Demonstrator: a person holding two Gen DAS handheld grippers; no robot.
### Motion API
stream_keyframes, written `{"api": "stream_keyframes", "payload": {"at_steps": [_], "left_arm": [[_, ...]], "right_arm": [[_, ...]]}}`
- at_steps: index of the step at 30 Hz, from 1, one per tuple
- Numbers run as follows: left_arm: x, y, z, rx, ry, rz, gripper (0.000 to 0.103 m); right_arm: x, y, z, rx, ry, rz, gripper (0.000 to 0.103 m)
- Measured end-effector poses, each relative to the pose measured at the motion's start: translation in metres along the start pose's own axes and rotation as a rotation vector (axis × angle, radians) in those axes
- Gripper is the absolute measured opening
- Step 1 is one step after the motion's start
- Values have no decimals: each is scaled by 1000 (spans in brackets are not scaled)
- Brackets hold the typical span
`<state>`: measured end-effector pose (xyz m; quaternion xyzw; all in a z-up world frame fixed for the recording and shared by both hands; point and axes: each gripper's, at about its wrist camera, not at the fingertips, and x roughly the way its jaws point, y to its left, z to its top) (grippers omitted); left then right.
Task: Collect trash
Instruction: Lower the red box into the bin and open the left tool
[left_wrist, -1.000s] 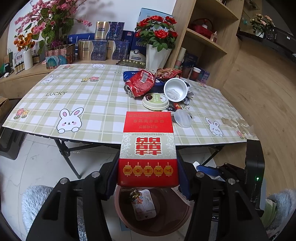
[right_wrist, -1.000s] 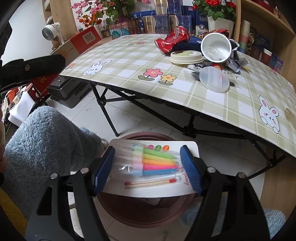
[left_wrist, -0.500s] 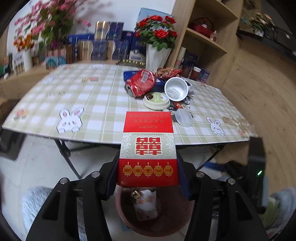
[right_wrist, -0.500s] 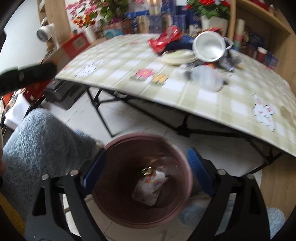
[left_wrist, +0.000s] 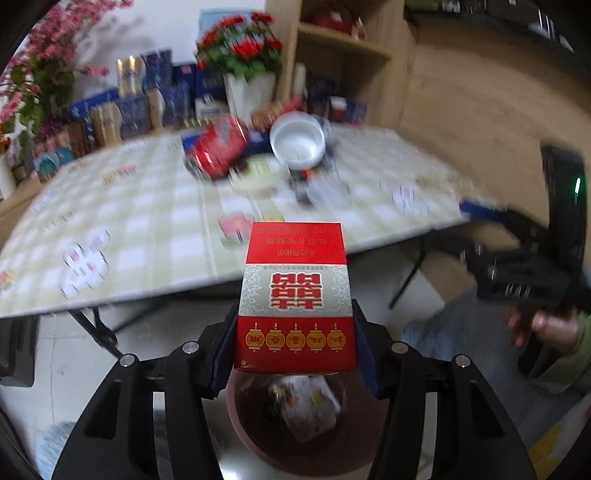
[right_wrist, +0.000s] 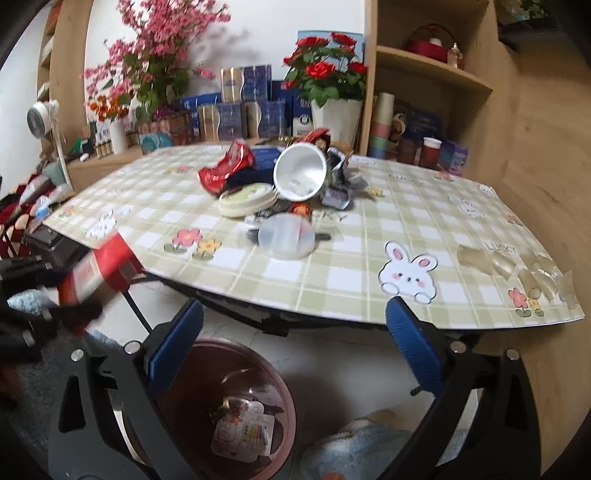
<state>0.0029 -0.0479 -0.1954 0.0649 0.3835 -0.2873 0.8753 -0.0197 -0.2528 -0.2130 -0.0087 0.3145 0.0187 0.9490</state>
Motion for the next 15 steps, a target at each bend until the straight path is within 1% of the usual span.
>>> {"api": "stream_keyframes", "payload": {"at_steps": [2, 6, 9, 15], "left_arm": [[8, -2, -1, 9, 30, -19, 54], [12, -3, -5, 18, 45, -33, 54], [15, 1, -5, 9, 51, -36, 54], [13, 5, -7, -20, 54, -30, 54]], "right_arm": [[4, 7, -2, -25, 14, 11, 97], [5, 16, -4, -49, 15, 21, 97], [6, 14, -5, -36, 24, 21, 97], [7, 4, -7, 11, 38, -6, 97]]}}
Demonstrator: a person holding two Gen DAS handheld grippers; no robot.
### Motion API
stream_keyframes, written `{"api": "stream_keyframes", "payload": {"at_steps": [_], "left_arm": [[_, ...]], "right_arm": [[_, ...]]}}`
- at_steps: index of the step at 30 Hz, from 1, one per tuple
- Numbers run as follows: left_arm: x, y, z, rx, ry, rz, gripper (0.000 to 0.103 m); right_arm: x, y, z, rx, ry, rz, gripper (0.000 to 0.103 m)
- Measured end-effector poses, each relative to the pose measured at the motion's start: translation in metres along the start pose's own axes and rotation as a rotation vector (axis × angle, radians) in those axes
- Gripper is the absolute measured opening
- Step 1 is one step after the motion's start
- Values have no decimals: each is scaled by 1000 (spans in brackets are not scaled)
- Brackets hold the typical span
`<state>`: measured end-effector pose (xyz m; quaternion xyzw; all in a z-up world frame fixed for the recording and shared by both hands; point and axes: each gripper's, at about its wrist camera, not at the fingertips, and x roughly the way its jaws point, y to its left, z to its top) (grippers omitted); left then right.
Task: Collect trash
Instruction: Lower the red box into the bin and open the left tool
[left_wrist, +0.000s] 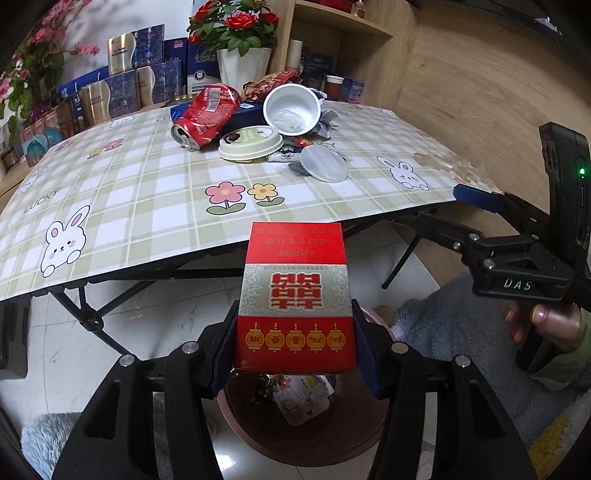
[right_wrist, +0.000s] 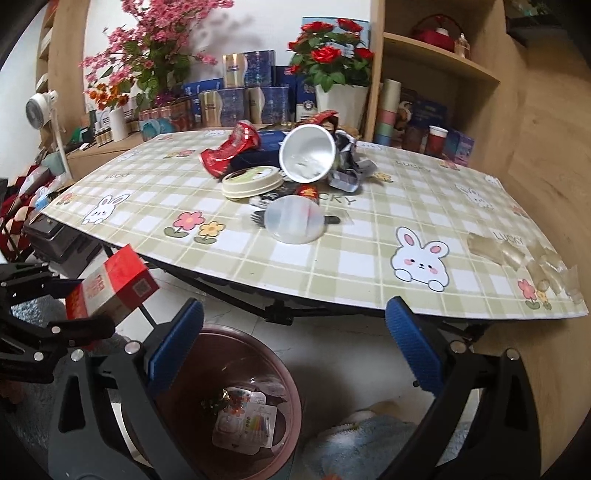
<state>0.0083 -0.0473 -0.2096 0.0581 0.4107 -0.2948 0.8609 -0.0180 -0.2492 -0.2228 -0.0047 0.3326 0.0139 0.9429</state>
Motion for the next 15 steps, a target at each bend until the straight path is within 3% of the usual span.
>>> {"api": "stream_keyframes", "payload": {"at_steps": [6, 8, 10, 15], "left_arm": [[0, -5, -1, 26, 3, 6, 55], [0, -4, -1, 27, 1, 9, 61], [-2, -2, -1, 19, -7, 23, 74], [-4, 7, 1, -28, -23, 66, 90]], "right_arm": [[-1, -8, 0, 31, -4, -15, 97], [-1, -9, 0, 36, -3, -16, 97], [0, -10, 0, 40, 1, -17, 97], [1, -12, 0, 46, 6, -17, 97]]}}
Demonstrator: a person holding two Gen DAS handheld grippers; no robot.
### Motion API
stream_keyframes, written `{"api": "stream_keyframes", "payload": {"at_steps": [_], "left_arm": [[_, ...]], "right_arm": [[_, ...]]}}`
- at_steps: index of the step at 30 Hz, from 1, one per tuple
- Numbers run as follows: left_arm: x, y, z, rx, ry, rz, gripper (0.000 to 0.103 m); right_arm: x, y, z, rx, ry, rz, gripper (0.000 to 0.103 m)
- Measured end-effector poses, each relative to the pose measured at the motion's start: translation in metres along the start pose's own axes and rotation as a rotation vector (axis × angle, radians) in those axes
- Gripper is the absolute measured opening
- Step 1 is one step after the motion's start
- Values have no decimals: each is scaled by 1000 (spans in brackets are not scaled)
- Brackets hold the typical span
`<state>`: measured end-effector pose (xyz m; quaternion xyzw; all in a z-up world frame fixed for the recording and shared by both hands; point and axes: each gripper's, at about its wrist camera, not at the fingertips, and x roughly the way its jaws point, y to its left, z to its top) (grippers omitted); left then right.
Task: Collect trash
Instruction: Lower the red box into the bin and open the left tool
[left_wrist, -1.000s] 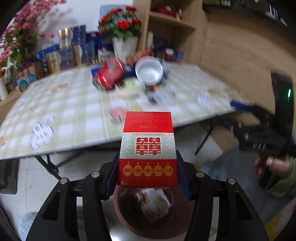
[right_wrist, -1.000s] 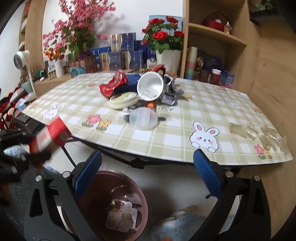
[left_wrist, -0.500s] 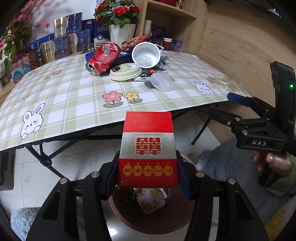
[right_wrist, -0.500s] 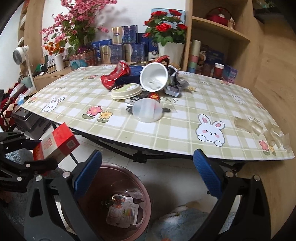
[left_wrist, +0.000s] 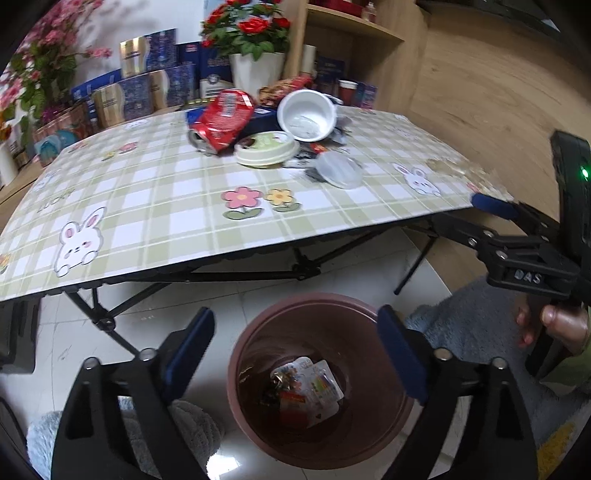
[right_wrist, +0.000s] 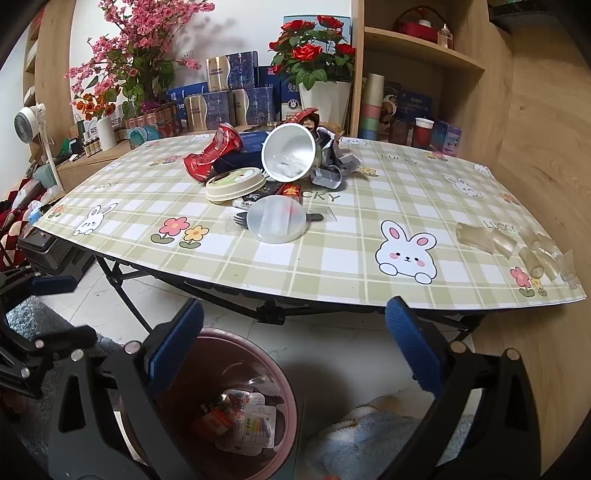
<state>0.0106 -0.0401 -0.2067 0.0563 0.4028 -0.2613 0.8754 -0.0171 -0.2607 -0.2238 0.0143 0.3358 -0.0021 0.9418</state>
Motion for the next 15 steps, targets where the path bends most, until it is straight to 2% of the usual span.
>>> {"api": "stream_keyframes", "payload": {"at_steps": [8, 15], "left_arm": [[-9, 29, 3, -134, -36, 82, 95], [-16, 48, 3, -229, -59, 114, 95]], "right_arm": [[0, 0, 0, 3, 2, -1, 97], [5, -4, 0, 23, 21, -11, 97]]}}
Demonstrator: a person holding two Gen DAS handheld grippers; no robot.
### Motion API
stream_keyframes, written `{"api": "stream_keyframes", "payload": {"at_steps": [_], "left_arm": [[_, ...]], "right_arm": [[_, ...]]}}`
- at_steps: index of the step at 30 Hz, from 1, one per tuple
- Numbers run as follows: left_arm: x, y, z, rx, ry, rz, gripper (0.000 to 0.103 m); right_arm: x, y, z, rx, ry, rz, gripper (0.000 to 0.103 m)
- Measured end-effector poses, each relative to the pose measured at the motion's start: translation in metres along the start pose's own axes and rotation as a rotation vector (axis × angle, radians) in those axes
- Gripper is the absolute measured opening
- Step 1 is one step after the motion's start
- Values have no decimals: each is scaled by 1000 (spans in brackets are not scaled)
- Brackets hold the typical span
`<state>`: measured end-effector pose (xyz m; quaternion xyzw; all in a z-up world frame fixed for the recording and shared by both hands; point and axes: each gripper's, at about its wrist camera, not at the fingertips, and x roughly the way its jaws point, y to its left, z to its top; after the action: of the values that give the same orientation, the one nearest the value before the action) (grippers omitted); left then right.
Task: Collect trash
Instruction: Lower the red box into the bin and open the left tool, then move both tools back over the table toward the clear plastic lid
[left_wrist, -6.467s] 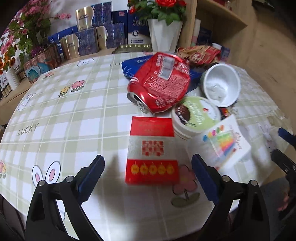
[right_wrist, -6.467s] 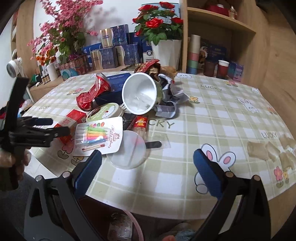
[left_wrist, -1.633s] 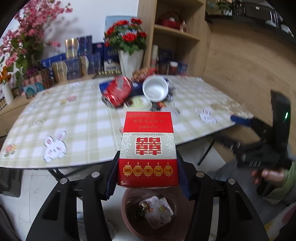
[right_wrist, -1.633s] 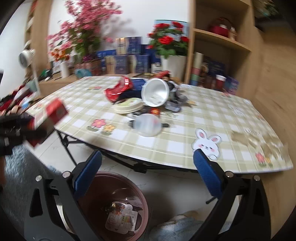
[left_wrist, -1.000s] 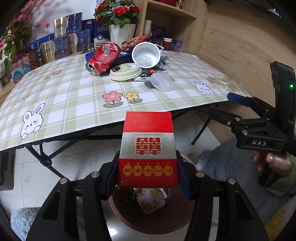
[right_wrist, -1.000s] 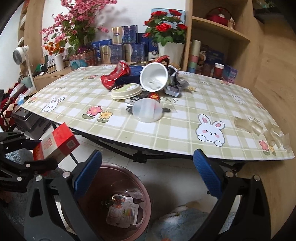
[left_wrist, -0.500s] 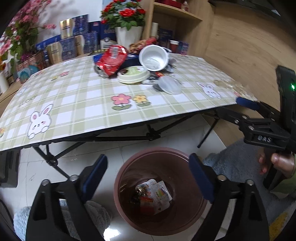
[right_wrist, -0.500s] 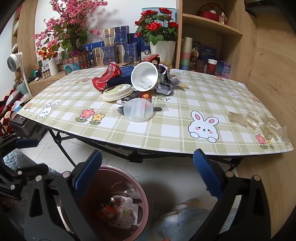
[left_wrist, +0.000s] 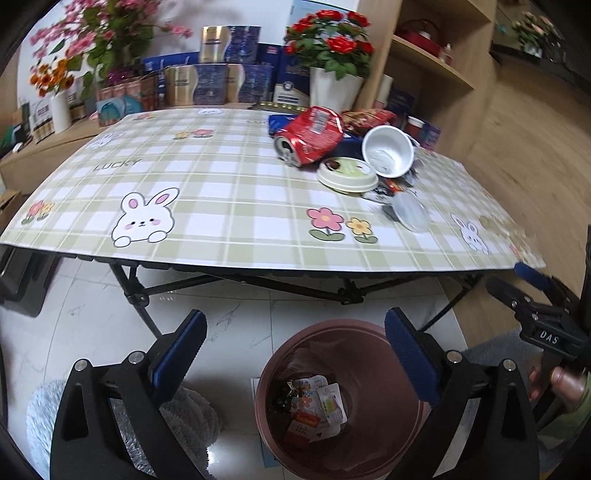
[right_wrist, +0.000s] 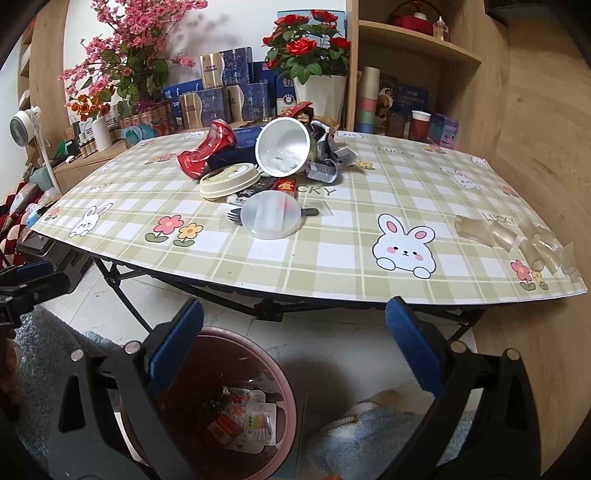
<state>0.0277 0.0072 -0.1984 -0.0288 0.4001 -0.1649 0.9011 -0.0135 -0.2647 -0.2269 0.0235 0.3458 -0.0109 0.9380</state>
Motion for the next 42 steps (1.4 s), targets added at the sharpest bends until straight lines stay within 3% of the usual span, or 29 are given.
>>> {"api": "stream_keyframes", "payload": {"at_steps": [11, 16, 24, 28, 32, 35, 38, 40, 42], "left_arm": [[-12, 19, 12, -54, -57, 62, 95], [-20, 17, 29, 25, -117, 93, 95], [-11, -1, 64, 140, -117, 53, 94], [1, -16, 85, 196, -116, 44, 89], [16, -21, 108, 201, -122, 43, 87], [27, -15, 124, 167, -120, 36, 83], [38, -8, 134, 142, -117, 36, 80], [44, -5, 138, 138, -108, 42, 77], [53, -1, 140, 130, -93, 43, 75]], "right_arm": [[-2, -16, 20, 16, -4, 35, 97], [-3, -34, 38, 52, -39, 31, 97], [0, -51, 62, 64, -74, 73, 98], [8, -54, 70, 70, -96, 107, 98], [26, -56, 85, 57, -71, 222, 97], [39, -47, 97, -27, -40, 197, 97], [54, -37, 112, -85, -35, 223, 70], [72, -27, 125, -129, -9, 259, 64], [87, -15, 135, -181, -1, 283, 48]]}}
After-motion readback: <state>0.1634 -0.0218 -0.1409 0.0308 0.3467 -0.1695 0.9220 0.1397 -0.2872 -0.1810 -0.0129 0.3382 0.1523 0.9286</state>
